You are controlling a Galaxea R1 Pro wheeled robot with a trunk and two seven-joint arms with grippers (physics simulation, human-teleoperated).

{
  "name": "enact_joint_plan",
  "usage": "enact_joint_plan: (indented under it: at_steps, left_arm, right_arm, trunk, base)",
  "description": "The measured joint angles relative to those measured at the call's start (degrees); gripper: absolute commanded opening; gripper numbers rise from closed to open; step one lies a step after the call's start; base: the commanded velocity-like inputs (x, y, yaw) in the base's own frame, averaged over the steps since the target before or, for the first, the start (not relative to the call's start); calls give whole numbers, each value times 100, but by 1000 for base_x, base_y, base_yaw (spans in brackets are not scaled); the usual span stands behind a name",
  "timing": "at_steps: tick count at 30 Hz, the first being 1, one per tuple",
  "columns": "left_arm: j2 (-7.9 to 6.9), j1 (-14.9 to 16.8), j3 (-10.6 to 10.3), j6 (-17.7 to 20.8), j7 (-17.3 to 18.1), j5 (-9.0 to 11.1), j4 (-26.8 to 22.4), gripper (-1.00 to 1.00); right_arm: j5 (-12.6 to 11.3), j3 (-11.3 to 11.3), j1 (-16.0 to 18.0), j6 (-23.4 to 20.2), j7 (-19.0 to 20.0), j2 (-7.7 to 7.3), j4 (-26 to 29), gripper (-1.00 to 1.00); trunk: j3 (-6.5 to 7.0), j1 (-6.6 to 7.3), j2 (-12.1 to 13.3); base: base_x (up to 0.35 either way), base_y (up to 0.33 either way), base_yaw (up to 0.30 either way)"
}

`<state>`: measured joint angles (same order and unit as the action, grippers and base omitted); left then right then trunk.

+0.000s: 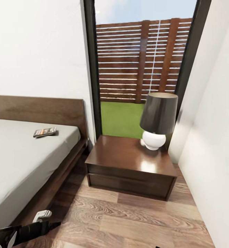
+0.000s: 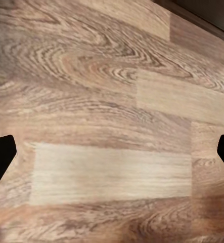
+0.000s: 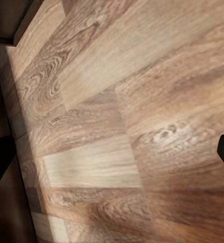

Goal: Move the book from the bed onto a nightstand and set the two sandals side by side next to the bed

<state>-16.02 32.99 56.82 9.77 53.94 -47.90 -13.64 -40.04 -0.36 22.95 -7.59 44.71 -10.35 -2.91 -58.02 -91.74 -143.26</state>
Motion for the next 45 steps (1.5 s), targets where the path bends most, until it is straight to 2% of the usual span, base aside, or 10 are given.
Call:
enact_joint_plan:
  at_steps: [22,45]
  left_arm:
    - [-2,0,0,0,2,0,0,100]
    - [56,0,-8,-9,-4,17,0,100]
  right_arm:
    - [22,16,0,12,0,6,0,100]
    - [5,-6,0,-14,-7,-26,0,100]
  trunk:
    - [0,-1,0]
    - [0,-2,0]
  base:
    - [143,6,-4]
    - [16,0,0]
